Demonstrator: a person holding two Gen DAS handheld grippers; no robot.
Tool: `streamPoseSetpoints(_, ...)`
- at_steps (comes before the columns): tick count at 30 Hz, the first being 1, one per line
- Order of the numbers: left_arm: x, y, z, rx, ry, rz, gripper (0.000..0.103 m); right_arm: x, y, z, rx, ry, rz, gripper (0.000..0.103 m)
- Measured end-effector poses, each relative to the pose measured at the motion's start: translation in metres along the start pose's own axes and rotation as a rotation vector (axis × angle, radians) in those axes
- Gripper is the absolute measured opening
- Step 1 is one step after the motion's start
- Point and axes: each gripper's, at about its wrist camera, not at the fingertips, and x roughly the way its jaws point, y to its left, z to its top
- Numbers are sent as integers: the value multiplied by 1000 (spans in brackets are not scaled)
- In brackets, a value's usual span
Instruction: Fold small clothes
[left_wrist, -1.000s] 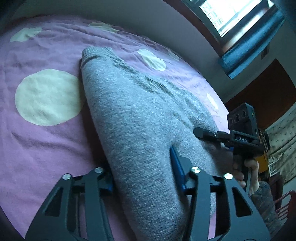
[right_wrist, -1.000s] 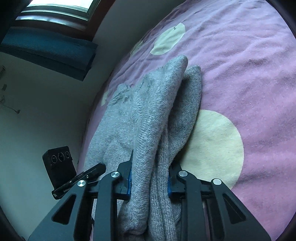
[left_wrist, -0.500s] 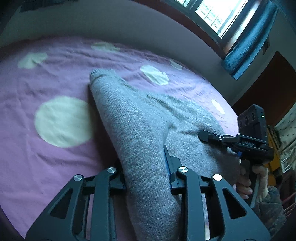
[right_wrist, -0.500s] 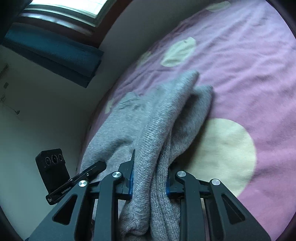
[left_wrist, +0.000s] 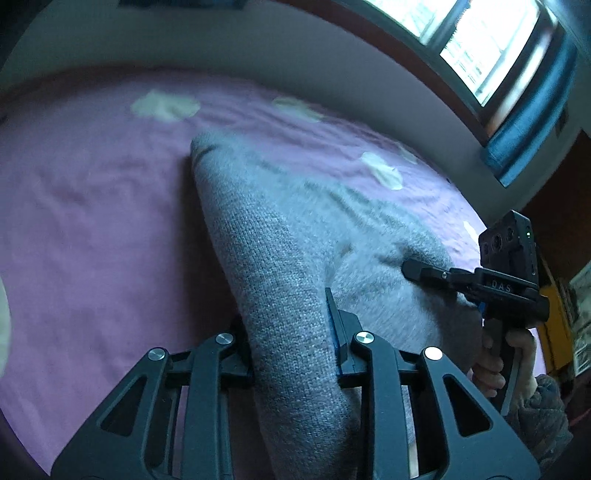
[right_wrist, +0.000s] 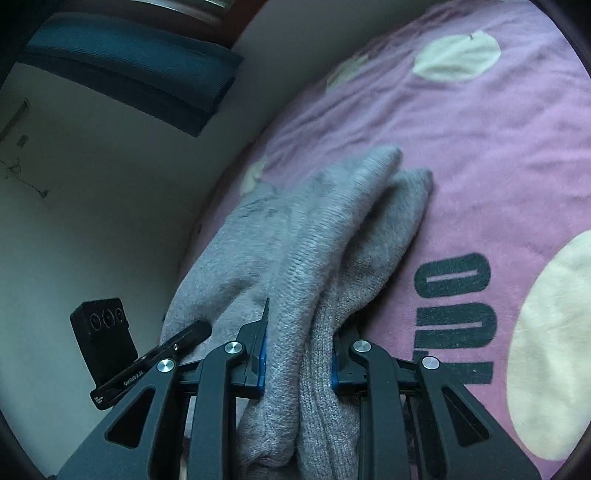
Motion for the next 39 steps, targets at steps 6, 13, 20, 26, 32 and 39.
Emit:
streamPoseSetpoints(6, 2, -1, -5, 3, -5, -18, 36, -8, -12, 1, 89, -1, 45, 35)
streamPoseSetpoints(13, -12, 13, -22, -80, 49, -133, 73, -29, 8, -19, 18, 3, 29, 72)
streamPoseSetpoints(20, -14, 10, -49, -48, 72, -201, 56, -36, 19, -49, -60, 22, -17, 74)
streamPoseSetpoints(26, -13, 3, -48, -46, 97, -201, 29, -31, 14, -58, -45, 61, -67, 29)
streamPoseSetpoints(32, -32, 0, -49, -85, 95, -246, 25, -51, 13, -64, 17, 68, 36, 24)
streamPoseSetpoints(39, -59, -9, -78, -75, 130, -279, 25, -69, 16, -96, 27, 126, 81, 24)
